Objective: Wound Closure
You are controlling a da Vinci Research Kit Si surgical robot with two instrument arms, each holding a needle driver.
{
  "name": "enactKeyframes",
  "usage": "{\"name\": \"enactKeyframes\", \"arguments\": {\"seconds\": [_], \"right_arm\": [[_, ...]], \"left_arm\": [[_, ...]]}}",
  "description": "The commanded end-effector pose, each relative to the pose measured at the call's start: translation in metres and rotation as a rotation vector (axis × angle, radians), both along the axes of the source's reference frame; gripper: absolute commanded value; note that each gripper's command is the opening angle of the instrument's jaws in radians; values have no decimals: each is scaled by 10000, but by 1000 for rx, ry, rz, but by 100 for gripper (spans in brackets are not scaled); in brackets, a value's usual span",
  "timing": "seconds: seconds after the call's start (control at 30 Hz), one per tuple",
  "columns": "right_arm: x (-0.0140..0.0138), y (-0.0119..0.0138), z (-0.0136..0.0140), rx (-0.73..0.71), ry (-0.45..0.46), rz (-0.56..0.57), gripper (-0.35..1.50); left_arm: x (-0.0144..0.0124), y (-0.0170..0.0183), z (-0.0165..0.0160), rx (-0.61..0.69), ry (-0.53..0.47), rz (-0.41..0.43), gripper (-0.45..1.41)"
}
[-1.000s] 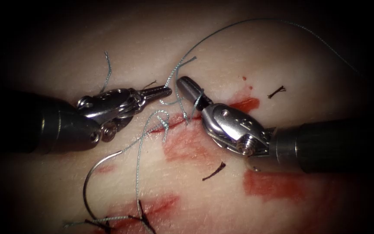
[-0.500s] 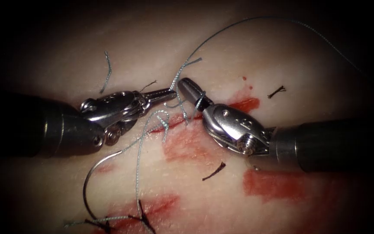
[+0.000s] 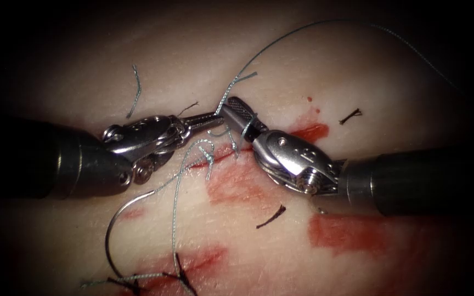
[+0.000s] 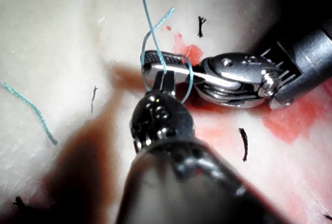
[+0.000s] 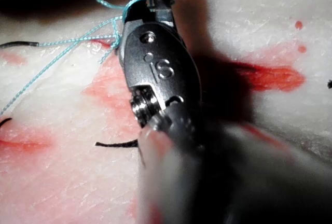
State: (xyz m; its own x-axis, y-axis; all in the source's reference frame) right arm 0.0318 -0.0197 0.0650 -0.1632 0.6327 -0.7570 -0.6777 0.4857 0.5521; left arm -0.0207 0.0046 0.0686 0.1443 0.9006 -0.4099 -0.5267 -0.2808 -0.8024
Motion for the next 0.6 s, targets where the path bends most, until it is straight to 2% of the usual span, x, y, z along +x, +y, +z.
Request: {"name": "enactKeyframes", "arguments": {"seconds": [0.03,0.13,0.17,0.4,0.43,0.47,0.5,0.53,0.6], "right_arm": [[9,-2,3,0,2,0,41],[11,0,5,-1,0,2,36],[11,1,6,-1,0,3,41],[20,10,13,0,-5,13,42],[22,11,13,1,-6,14,37],[22,12,13,1,-6,15,22],[22,12,12,10,1,19,-20],[21,12,11,23,13,24,-35],[19,10,8,55,38,36,-35]], "left_arm": [[-5,-3,6,1,0,1,-45],[-5,-3,6,2,-2,3,-45],[-5,-3,6,2,-2,3,-45],[-6,-3,6,1,-1,3,-45],[-6,-3,6,1,-1,3,-45],[-6,-3,6,1,-1,3,-45],[-6,-3,6,1,-1,3,-45],[-6,-3,6,1,-1,3,-45],[-6,-3,7,1,-1,3,-45]]}}
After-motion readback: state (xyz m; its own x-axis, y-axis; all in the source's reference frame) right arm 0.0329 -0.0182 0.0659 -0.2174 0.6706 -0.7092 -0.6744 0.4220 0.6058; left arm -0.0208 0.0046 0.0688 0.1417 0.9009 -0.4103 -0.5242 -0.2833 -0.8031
